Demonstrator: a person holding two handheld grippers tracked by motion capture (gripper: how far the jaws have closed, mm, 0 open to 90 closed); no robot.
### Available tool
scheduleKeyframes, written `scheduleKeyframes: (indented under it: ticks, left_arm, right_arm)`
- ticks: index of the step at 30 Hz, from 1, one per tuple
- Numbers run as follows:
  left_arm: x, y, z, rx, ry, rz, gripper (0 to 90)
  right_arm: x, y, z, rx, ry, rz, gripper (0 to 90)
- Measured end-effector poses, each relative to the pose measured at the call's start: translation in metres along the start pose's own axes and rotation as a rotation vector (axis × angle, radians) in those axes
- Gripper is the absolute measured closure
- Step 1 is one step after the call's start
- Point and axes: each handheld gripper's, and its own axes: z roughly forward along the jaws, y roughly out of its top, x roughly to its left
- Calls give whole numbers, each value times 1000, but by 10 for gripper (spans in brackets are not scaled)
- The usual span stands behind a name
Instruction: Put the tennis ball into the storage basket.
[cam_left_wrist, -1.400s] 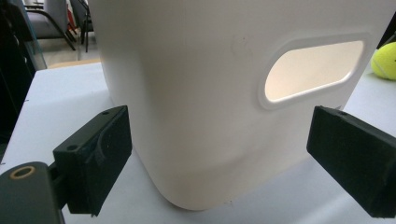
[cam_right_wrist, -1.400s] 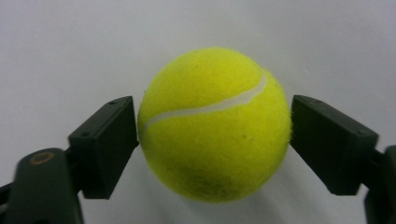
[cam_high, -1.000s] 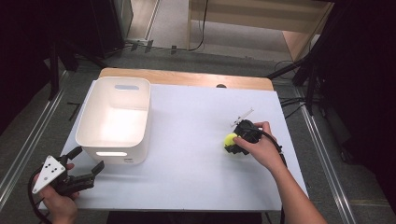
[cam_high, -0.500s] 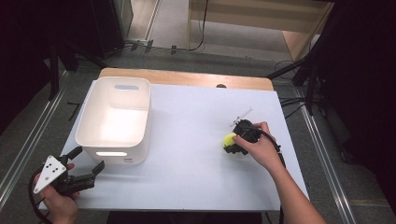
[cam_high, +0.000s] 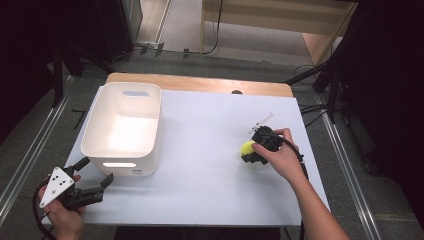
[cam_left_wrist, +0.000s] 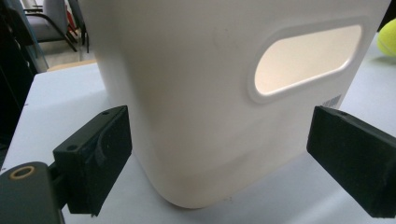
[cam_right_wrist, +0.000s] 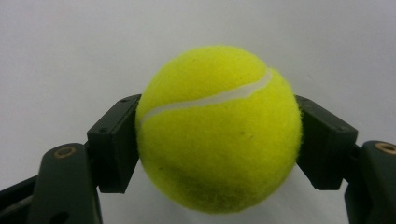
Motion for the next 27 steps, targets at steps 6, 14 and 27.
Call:
scheduleKeyframes:
  ticks: [6, 14, 27]
  left_arm:
    - [1, 0, -1, -8, 1, -10, 72]
    - [1, 0, -1, -9, -3, -10, 72]
    - [1, 0, -1, -9, -2, -11, 72]
  right_arm:
    - [-1, 6, -11, -7, -4, -7, 237]
    - [5, 16, -15, 0, -2, -27, 237]
    - [18, 38, -23, -5, 18, -61, 237]
